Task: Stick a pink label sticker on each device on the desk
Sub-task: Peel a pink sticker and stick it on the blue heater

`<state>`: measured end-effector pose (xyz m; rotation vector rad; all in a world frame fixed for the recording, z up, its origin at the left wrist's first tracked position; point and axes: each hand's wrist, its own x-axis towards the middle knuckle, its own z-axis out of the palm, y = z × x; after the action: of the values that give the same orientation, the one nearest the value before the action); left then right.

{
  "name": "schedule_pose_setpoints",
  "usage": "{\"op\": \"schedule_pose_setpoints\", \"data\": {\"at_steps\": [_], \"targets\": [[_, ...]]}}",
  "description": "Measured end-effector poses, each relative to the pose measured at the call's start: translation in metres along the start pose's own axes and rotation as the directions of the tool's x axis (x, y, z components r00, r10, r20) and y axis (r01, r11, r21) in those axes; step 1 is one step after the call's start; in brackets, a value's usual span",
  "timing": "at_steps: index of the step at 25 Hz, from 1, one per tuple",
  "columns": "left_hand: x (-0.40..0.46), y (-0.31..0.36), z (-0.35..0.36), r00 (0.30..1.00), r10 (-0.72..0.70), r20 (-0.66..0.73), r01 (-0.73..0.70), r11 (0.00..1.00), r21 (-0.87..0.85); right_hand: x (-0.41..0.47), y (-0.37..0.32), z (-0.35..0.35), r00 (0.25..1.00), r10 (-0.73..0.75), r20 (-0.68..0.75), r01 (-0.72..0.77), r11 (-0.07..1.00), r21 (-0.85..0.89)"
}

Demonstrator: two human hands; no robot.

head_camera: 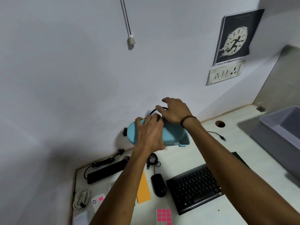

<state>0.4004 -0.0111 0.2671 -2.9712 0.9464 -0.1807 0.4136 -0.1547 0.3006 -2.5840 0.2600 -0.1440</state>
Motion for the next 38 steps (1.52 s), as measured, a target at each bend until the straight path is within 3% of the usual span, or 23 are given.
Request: {"op": "schedule_pose_setpoints", "data": {"at_steps": [2, 4, 7, 9, 11, 13, 18, 21, 22, 23, 24, 25, 26, 27, 28, 30, 32, 36, 38], "targets": [[0.003, 0.011, -0.003, 0.999, 0.046, 0.024, -0.048, 0.995, 0.093, 0.023, -0.013, 0.002, 0.975, 0.06, 0.216, -0.037, 0.994, -0.107], [0.007, 0.011, -0.005, 0.997, 0.053, 0.047, -0.058, 0.993, 0.104, 0.03, -0.02, 0.004, 0.933, 0.066, 0.353, -0.042, 0.996, -0.076], [0.009, -0.007, -0.001, 0.996, 0.03, 0.084, -0.034, 0.998, 0.043, 0.014, -0.011, 0.001, 0.9, -0.091, 0.426, 0.071, 0.995, 0.063], [0.011, -0.018, 0.004, 0.996, 0.033, 0.077, -0.034, 0.999, 0.014, -0.003, -0.003, -0.001, 0.875, -0.168, 0.455, 0.216, 0.975, -0.055], [0.016, -0.024, 0.004, 0.996, 0.057, 0.071, -0.06, 0.997, 0.044, -0.016, 0.006, 0.004, 0.9, -0.146, 0.41, 0.275, 0.921, -0.277], [0.022, -0.031, 0.002, 0.996, 0.068, 0.063, -0.072, 0.995, 0.062, -0.017, 0.01, 0.013, 0.945, -0.152, 0.291, 0.252, 0.902, -0.349], [0.031, -0.049, -0.026, 0.992, 0.045, -0.119, -0.045, 0.999, 0.003, -0.008, 0.007, 0.012, 0.965, -0.26, -0.01, 0.259, 0.963, -0.073], [0.02, -0.087, -0.037, 0.919, -0.164, -0.358, 0.071, 0.963, -0.26, -0.002, 0.005, -0.01, 0.954, -0.243, -0.175, 0.251, 0.968, 0.026], [0.012, -0.102, -0.031, 0.859, -0.283, -0.427, 0.063, 0.885, -0.461, -0.002, 0.009, -0.017, 0.955, -0.193, -0.225, 0.221, 0.97, 0.105], [0.003, -0.115, -0.02, 0.771, -0.468, -0.432, 0.023, 0.699, -0.715, -0.001, 0.016, -0.023, 0.959, -0.132, -0.251, 0.187, 0.959, 0.212], [-0.004, -0.123, -0.004, 0.683, -0.679, -0.269, -0.01, 0.359, -0.933, -0.002, 0.023, -0.028, 0.963, -0.079, -0.256, 0.164, 0.93, 0.328], [-0.008, -0.126, 0.013, 0.629, -0.771, 0.095, 0.029, -0.099, -0.995, -0.002, 0.031, -0.029, 0.969, -0.044, -0.245, 0.153, 0.88, 0.449], [-0.012, -0.123, 0.03, 0.629, -0.648, 0.429, 0.109, -0.472, -0.875, -0.002, 0.038, -0.028, 0.973, -0.039, -0.225, 0.161, 0.816, 0.556], [-0.016, -0.116, 0.045, 0.688, -0.428, 0.586, 0.178, -0.684, -0.708, -0.003, 0.042, -0.026, 0.978, -0.057, -0.202, 0.178, 0.738, 0.651], [-0.018, -0.108, 0.058, 0.78, -0.215, 0.588, 0.228, -0.778, -0.586, -0.006, 0.046, -0.024, 0.98, -0.086, -0.179, 0.19, 0.66, 0.727], [-0.016, -0.093, 0.063, 0.919, -0.038, 0.393, 0.213, -0.791, -0.574, -0.014, 0.051, -0.02, 0.98, -0.151, -0.129, 0.19, 0.525, 0.83], [-0.008, -0.089, 0.056, 0.984, 0.004, 0.18, 0.13, -0.704, -0.698, -0.02, 0.06, -0.014, 0.987, -0.15, -0.063, 0.131, 0.509, 0.851], [-0.003, -0.099, 0.054, 0.985, -0.164, 0.059, -0.035, -0.515, -0.856, -0.026, 0.08, -0.012, 0.973, -0.22, 0.07, 0.029, 0.415, 0.909], [-0.005, -0.104, 0.054, 0.985, -0.171, -0.024, -0.1, -0.449, -0.888, -0.018, 0.086, -0.02, 0.966, -0.058, 0.253, -0.228, 0.272, 0.935]]}}
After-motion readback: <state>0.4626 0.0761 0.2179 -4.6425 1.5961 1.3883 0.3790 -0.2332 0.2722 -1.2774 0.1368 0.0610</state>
